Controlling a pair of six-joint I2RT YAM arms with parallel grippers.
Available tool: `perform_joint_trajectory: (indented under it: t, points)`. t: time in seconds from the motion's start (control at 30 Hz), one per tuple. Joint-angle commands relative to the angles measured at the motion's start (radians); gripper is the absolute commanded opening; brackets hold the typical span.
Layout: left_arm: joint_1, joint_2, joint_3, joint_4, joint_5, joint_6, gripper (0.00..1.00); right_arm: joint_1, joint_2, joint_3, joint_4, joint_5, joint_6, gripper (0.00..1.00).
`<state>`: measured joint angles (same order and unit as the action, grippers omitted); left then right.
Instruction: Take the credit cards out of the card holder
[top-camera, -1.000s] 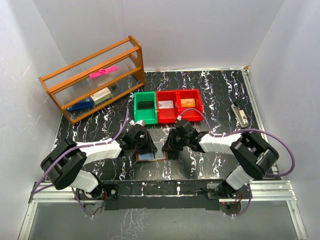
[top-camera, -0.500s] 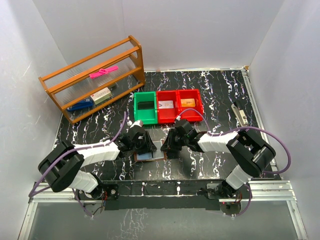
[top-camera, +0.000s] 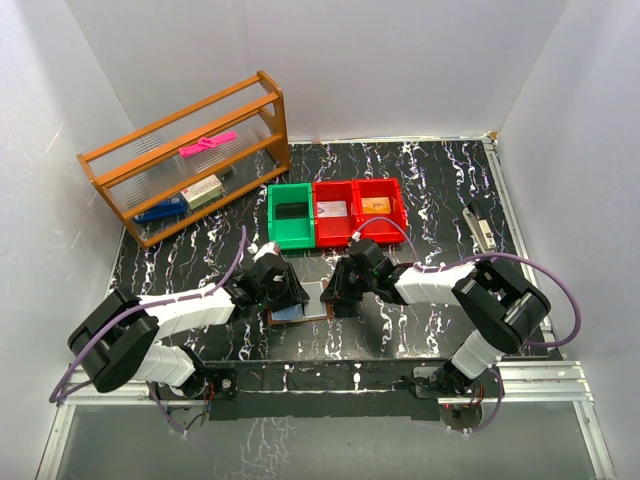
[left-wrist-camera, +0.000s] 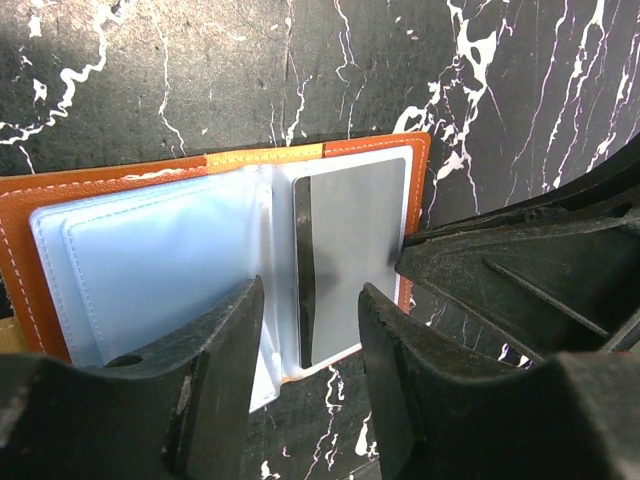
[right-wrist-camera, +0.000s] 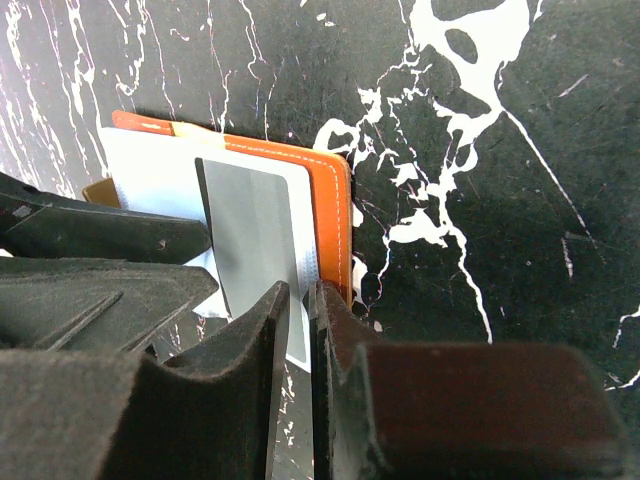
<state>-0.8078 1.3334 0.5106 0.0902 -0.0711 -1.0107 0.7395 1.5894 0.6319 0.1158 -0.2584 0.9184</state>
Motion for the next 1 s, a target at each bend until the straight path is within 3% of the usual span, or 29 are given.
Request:
perform_joint_trajectory:
  t: [0.0, 0.2, 0.4, 0.67, 0.97]
  points:
    - [0.000, 0.029, -0.021, -0.003, 0.021, 0.019, 0.39, 0.006, 0.023, -0.024, -0.064, 0.037, -0.034, 0.14]
    - [0.000, 0.117, -0.010, 0.053, 0.091, 0.022, 0.23, 0.007, 0.014, -0.023, 0.002, -0.063, -0.054, 0.14]
    - [0.000, 0.111, -0.029, 0.076, 0.100, 0.017, 0.23, 0.009, 0.039, 0.000, 0.059, -0.184, -0.062, 0.15]
    - [0.000, 0.089, -0.034, 0.051, 0.088, 0.014, 0.25, 0.013, -0.019, 0.062, -0.170, 0.088, -0.062, 0.21]
    - [0.000, 0.039, -0.038, 0.013, 0.055, 0.020, 0.28, 0.014, -0.148, 0.066, -0.175, 0.102, -0.061, 0.25]
